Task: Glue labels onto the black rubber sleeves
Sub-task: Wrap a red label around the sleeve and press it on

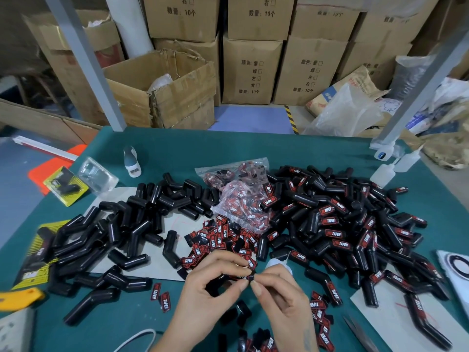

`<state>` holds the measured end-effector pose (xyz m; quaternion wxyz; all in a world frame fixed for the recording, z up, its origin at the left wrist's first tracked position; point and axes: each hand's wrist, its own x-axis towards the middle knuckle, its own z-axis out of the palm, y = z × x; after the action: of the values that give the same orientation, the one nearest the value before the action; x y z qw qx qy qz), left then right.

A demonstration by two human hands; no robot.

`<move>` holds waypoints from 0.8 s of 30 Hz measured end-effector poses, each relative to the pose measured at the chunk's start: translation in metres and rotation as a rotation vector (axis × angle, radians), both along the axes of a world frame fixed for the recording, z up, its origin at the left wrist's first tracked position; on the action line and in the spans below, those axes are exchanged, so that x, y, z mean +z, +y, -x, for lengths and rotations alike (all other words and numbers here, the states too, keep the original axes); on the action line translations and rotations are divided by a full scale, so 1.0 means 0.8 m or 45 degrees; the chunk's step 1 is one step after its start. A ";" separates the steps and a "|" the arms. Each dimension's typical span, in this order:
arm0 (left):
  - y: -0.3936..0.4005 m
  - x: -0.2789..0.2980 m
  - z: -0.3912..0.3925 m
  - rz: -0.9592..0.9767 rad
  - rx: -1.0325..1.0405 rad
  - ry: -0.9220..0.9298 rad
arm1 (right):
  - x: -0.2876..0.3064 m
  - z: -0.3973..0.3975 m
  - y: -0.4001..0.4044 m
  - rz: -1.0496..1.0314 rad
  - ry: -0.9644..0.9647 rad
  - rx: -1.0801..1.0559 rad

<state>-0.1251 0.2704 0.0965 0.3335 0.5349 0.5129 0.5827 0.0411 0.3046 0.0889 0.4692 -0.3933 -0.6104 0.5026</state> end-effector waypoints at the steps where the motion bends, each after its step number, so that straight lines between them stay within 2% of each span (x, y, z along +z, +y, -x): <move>1: 0.000 0.000 0.000 -0.006 -0.003 0.001 | 0.000 0.000 0.000 -0.003 0.003 0.005; 9: 0.000 -0.005 -0.007 -0.228 0.018 0.160 | 0.001 -0.003 -0.001 0.154 0.063 0.137; 24: 0.001 -0.007 -0.001 -0.247 -0.003 0.149 | 0.004 0.002 -0.005 0.112 0.067 0.062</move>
<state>-0.1247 0.2714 0.0905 0.2504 0.5984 0.4721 0.5969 0.0391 0.3009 0.0921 0.4550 -0.3851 -0.5847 0.5503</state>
